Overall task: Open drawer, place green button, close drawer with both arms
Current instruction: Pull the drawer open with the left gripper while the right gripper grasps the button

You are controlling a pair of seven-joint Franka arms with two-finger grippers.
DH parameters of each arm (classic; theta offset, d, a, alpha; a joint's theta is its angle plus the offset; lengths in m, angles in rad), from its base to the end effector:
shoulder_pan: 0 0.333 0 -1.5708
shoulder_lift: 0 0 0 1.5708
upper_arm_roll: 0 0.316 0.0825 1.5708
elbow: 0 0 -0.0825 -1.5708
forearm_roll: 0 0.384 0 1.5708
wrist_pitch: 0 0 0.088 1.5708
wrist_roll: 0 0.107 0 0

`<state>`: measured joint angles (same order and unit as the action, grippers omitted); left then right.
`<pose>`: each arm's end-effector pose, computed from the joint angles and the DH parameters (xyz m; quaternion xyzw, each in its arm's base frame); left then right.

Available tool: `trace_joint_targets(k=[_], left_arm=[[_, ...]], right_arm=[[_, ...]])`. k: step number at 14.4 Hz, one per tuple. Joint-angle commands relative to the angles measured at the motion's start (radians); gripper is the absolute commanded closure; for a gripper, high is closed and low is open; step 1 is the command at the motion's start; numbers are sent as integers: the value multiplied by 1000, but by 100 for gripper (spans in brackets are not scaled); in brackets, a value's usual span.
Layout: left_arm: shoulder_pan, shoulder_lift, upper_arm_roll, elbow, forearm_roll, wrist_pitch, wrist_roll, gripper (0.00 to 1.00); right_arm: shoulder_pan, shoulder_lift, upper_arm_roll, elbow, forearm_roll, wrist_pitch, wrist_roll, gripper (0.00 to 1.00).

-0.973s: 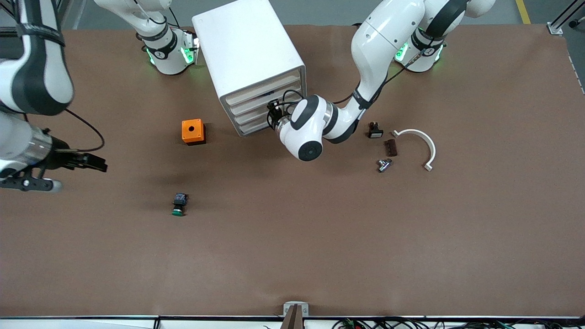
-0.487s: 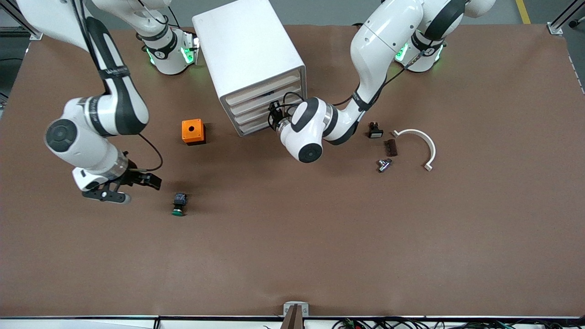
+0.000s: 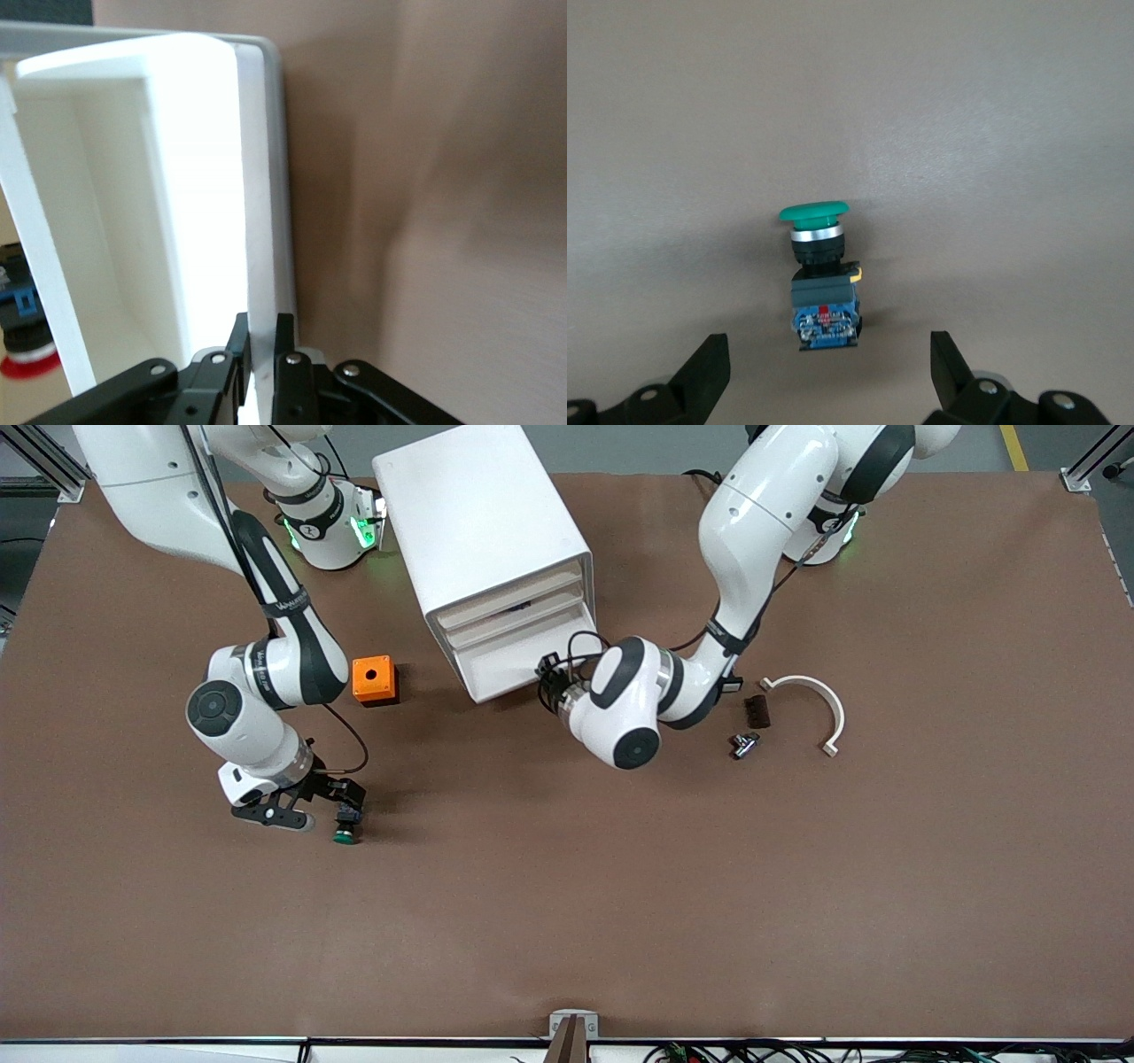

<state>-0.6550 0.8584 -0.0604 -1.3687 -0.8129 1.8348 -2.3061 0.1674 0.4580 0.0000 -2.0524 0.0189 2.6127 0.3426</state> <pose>0.4992 -0.4998 0.1990 -0.4946 -0.7626 0.3867 0.1557 0.5970 0.1005 0.2212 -0.9941 0.0952 -0.0482 0.0179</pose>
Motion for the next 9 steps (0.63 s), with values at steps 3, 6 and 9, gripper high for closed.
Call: trace_joint_targets(k=[3, 6, 9], left_arm=[[63, 8, 10, 65, -11, 63, 94, 96], [64, -1, 10, 65, -11, 77, 91, 3], [75, -25, 17, 66, -5, 66, 91, 0]], right_arm=[[20, 50, -6, -8, 6, 78, 12, 0], [53, 70, -6, -15, 6, 99, 61, 0], [55, 79, -6, -15, -7, 102, 55, 12]])
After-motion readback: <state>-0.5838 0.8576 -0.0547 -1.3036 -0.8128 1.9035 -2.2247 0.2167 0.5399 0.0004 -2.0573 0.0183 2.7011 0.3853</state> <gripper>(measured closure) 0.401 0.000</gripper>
